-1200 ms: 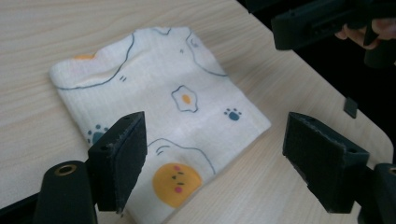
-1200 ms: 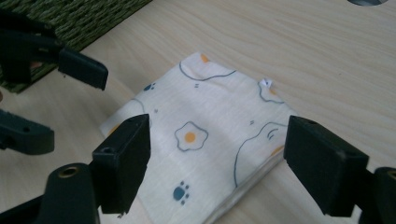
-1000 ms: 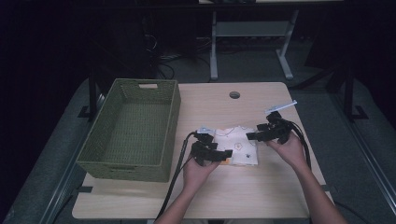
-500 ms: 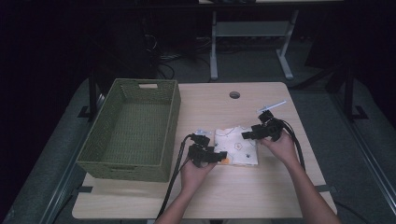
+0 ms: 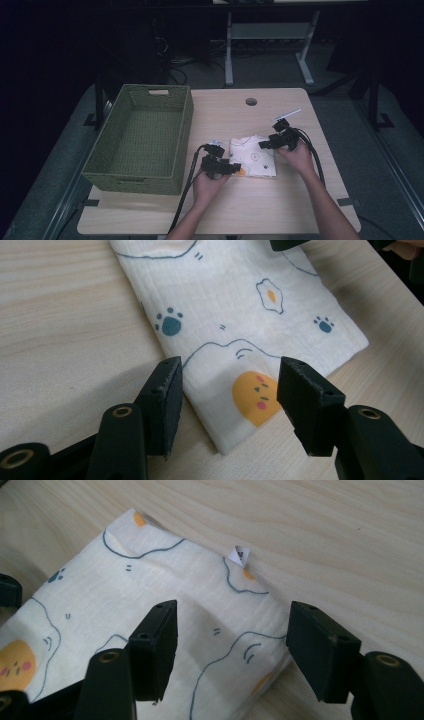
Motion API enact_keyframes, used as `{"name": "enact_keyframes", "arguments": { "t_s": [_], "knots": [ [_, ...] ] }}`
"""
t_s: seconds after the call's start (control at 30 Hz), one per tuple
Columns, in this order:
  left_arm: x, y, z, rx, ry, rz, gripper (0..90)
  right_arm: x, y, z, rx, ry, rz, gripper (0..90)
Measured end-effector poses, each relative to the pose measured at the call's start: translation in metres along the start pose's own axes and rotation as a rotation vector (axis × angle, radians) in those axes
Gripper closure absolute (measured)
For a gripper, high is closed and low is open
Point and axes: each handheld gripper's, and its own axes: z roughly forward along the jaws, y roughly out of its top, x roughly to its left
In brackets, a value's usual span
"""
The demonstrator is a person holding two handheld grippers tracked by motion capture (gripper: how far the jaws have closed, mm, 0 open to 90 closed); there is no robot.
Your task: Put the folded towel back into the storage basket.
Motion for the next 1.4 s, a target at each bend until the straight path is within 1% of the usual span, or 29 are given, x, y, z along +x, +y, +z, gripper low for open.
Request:
{"name": "enact_keyframes", "arguments": {
  "t_s": [0.1,0.27,0.3,0.33,0.43,0.47,0.57,0.6,0.7,0.73,0.8,0.83,0.87,0.9,0.93,0.97,1.0,1.03,1.07,1.1,1.13,1.17,1.2,1.23,1.27,1.3,1.37,1.4],
  "knots": [
    [0.0,0.0,0.001,0.009,0.001,0.003,45.3,0.001,0.0,0.002,0.009,-0.014,-0.01,38.2],
    [0.0,-0.001,0.003,0.014,0.007,0.005,46.5,0.003,0.001,0.005,0.018,-0.046,-0.013,40.1],
    [0.0,-0.001,0.003,0.014,0.007,0.005,46.9,0.003,0.001,0.005,0.018,-0.046,-0.013,40.1],
    [0.0,-0.001,0.003,0.01,0.01,0.002,46.8,0.003,0.002,0.004,0.013,-0.061,-0.016,40.3],
    [-0.001,-0.001,0.003,0.011,0.013,0.005,47.0,0.002,0.002,0.003,0.007,-0.07,-0.013,40.4],
    [-0.001,-0.001,0.004,0.012,0.016,0.011,48.8,0.002,0.002,0.002,0.008,-0.068,-0.008,40.8],
    [-0.001,-0.001,0.004,0.014,0.015,0.015,52.8,0.001,0.002,0.004,0.019,-0.071,-0.009,41.2],
    [-0.001,-0.001,0.005,0.016,0.021,0.025,54.1,0.001,0.002,0.006,0.03,-0.072,-0.008,41.8],
    [-0.002,-0.001,0.005,0.017,0.021,0.03,57.9,0.001,0.002,0.008,0.041,-0.077,-0.014,43.5],
    [-0.003,-0.001,0.005,0.02,0.023,0.038,57.9,0.002,0.001,0.009,0.045,-0.079,-0.012,43.9],
    [-0.004,-0.001,0.006,0.022,0.03,0.048,62.1,0.004,0.001,0.01,0.051,-0.096,-0.026,47.9],
    [-0.004,-0.001,0.006,0.022,0.03,0.048,63.7,0.004,0.001,0.01,0.051,-0.096,-0.026,47.9],
    [-0.005,-0.001,0.007,0.022,0.032,0.054,65.2,0.005,0.0,0.011,0.057,-0.097,-0.024,50.5],
    [-0.005,-0.001,0.007,0.025,0.035,0.06,65.2,0.005,0.0,0.011,0.057,-0.097,-0.024,50.5],
    [-0.005,0.0,0.007,0.028,0.041,0.063,68.0,0.005,-0.001,0.011,0.053,-0.097,-0.023,54.5],
    [-0.005,0.0,0.007,0.028,0.041,0.063,69.7,0.005,-0.001,0.011,0.053,-0.097,-0.023,54.5],
    [-0.005,0.0,0.007,0.029,0.043,0.065,69.7,0.005,-0.001,0.01,0.051,-0.095,-0.023,56.9],
    [-0.004,0.0,0.008,0.029,0.041,0.067,72.7,0.006,-0.002,0.01,0.046,-0.086,-0.017,61.4],
    [-0.005,0.0,0.008,0.03,0.041,0.069,74.0,0.005,-0.003,0.009,0.042,-0.077,-0.013,63.9],
    [-0.005,0.0,0.008,0.03,0.041,0.069,75.6,0.005,-0.003,0.009,0.042,-0.077,-0.013,63.9],
    [-0.005,0.0,0.009,0.032,0.042,0.073,75.6,0.005,-0.004,0.009,0.039,-0.069,-0.001,66.1],
    [-0.005,0.0,0.01,0.032,0.033,0.077,78.7,0.003,-0.004,0.009,0.035,-0.043,0.021,70.0],
    [-0.005,0.0,0.01,0.029,0.031,0.076,80.3,0.002,-0.005,0.009,0.033,-0.033,0.032,71.8],
    [-0.005,0.0,0.01,0.029,0.031,0.076,81.4,0.001,-0.005,0.008,0.032,-0.021,0.046,73.2],
    [-0.003,0.0,0.011,0.031,0.017,0.067,82.2,0.0,-0.005,0.009,0.028,-0.007,0.059,74.4],
    [-0.003,0.0,0.011,0.031,0.017,0.067,82.9,0.0,-0.005,0.009,0.028,-0.007,0.059,74.4],
    [-0.001,0.0,0.011,0.031,0.006,0.059,83.4,-0.003,-0.007,0.009,0.019,0.022,0.09,76.0],
    [-0.001,0.0,0.011,0.03,0.005,0.063,84.4,-0.007,-0.009,0.009,0.004,0.068,0.128,77.0]
  ]
}}
